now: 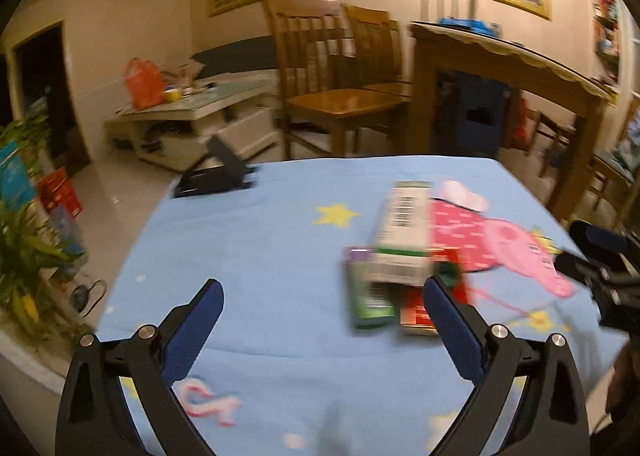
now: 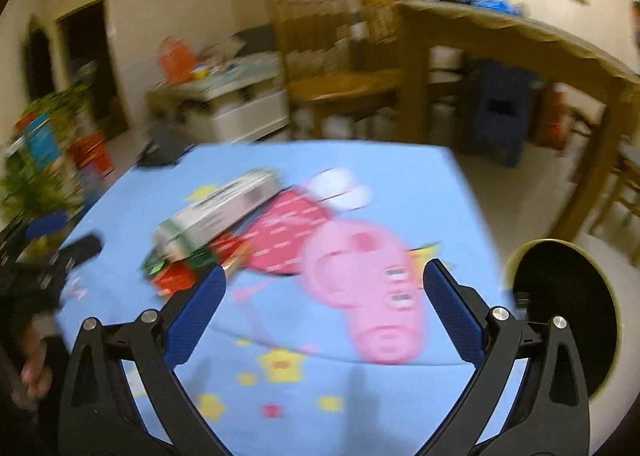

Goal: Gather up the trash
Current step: 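Return both grippers to the table and grasp the white ointment box with the right gripper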

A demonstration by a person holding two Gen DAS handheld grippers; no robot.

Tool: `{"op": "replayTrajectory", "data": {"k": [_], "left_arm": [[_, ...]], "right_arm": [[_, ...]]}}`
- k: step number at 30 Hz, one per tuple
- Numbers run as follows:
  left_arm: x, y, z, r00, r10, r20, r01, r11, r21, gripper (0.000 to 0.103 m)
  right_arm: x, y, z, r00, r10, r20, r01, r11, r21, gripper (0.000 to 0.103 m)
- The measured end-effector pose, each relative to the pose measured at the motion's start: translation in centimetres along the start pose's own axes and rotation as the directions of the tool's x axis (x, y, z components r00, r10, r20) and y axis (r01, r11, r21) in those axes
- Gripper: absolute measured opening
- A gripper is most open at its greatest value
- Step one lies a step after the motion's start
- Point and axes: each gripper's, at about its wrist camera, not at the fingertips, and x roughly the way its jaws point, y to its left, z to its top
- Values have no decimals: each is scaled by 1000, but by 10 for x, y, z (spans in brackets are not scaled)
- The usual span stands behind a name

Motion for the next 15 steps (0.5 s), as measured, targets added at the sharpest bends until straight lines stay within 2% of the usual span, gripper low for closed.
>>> {"op": "replayTrajectory", "data": {"k": [3,5,7,8,10,11,13,14,15], "left_arm": [[7,29,-4,999,48,0,-48,998,-37,96],[14,46,-8,999,39,-20,-41,997,-71,96],[18,57,-8,999,13,-41,-17,995,-93,96],[19,63,-8,999,3,-44,-7,994,-109,96],[19,69,-7,999,-6,-40,1,993,-122,96],[19,70,-6,999,-8,-40,3,992,-125,96],[20,70,-5,999,-20,-43,14,991,-135,96],[20,71,-5,999,-27,-45,21,990,-137,96],[20,71,-6,999,-29,-46,22,990,-137,96]], "right_arm": [[18,30,-3,995,95,-37,-96,995,-16,97],[26,49,-2,991,120,-51,-123,990,-64,97],[37,70,5,988,142,-68,-149,982,-120,90],[41,76,8,982,169,-83,-178,977,-118,78],[54,88,18,977,187,-104,-196,977,-86,76],[61,93,25,979,169,-112,-177,982,-69,77],[77,101,35,986,104,-133,-109,993,-32,88],[89,103,43,986,47,-158,-47,999,6,94],[97,101,50,984,18,-177,-11,999,40,94]]}}
